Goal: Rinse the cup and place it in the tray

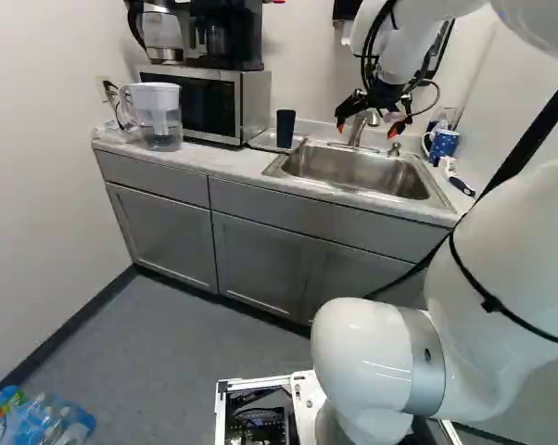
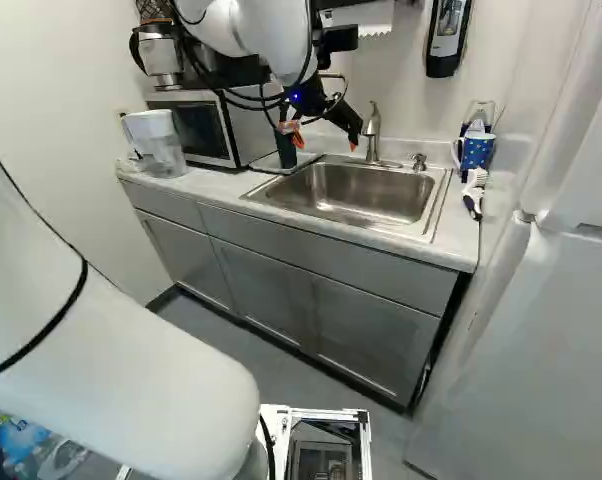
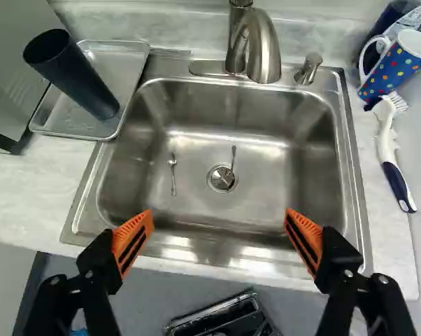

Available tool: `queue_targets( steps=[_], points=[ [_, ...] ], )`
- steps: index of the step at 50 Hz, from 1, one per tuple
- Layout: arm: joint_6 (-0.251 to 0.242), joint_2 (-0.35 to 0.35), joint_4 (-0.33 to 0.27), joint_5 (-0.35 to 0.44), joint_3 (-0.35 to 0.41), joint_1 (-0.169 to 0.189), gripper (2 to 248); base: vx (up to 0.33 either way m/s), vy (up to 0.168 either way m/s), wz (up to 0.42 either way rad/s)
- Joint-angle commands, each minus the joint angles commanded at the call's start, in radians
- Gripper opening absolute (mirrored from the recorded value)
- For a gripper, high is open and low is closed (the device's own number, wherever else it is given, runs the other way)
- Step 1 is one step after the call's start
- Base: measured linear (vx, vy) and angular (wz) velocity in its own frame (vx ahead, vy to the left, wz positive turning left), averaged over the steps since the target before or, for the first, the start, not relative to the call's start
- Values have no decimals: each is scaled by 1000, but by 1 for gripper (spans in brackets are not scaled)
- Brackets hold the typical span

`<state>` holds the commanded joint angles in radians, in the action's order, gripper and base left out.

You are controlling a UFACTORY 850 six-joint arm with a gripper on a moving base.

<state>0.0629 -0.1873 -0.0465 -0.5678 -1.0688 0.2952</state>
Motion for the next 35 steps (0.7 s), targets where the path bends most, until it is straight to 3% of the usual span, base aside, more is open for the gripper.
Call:
queue_targets(
  steps=[35],
  points=[
    [0, 0, 0, 0, 0, 0, 247, -118, 39, -1]
  ],
)
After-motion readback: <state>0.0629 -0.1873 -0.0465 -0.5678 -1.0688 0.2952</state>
